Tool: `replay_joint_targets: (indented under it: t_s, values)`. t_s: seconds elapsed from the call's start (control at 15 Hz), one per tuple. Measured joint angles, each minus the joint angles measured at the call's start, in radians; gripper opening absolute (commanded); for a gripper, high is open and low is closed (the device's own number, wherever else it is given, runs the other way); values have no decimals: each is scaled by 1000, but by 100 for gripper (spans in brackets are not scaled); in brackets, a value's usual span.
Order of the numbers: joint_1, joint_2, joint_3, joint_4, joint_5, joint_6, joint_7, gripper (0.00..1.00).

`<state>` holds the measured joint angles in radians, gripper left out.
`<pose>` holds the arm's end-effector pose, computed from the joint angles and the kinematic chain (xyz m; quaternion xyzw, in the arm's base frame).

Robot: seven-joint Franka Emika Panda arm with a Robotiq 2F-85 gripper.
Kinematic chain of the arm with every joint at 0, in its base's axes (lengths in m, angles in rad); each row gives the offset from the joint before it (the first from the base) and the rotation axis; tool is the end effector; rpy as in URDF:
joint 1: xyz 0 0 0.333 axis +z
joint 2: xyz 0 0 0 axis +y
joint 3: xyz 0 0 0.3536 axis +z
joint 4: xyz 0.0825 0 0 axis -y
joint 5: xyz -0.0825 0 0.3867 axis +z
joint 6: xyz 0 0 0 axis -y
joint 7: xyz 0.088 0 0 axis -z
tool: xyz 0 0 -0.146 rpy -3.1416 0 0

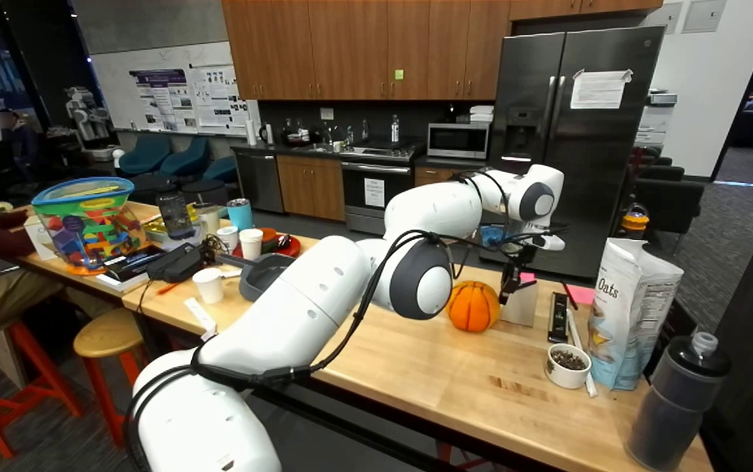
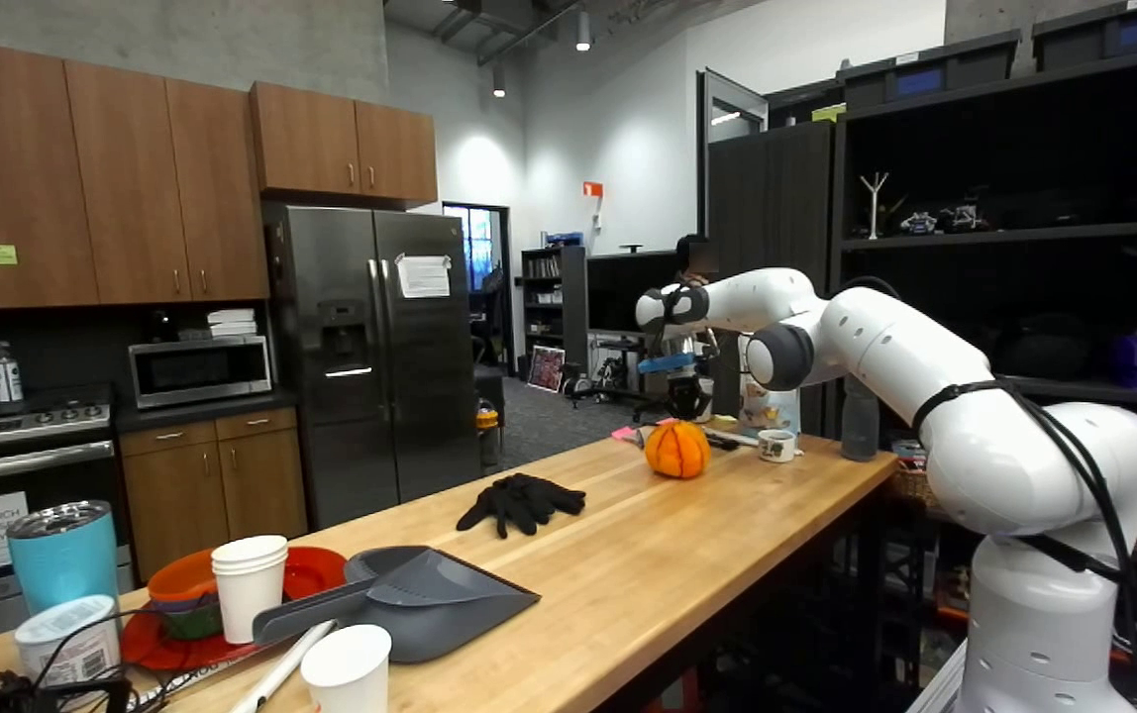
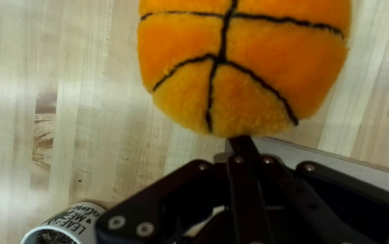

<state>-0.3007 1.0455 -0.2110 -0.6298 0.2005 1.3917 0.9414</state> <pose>0.7322 -0.2835 0.3211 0.7686 -0.6251 -0.1334 0.0262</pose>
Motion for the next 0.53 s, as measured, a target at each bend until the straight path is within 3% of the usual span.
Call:
replay_joint_targets:
  t_s: [0.53]
  values:
    - [77, -16, -2, 77, -8, -22, 7, 0]
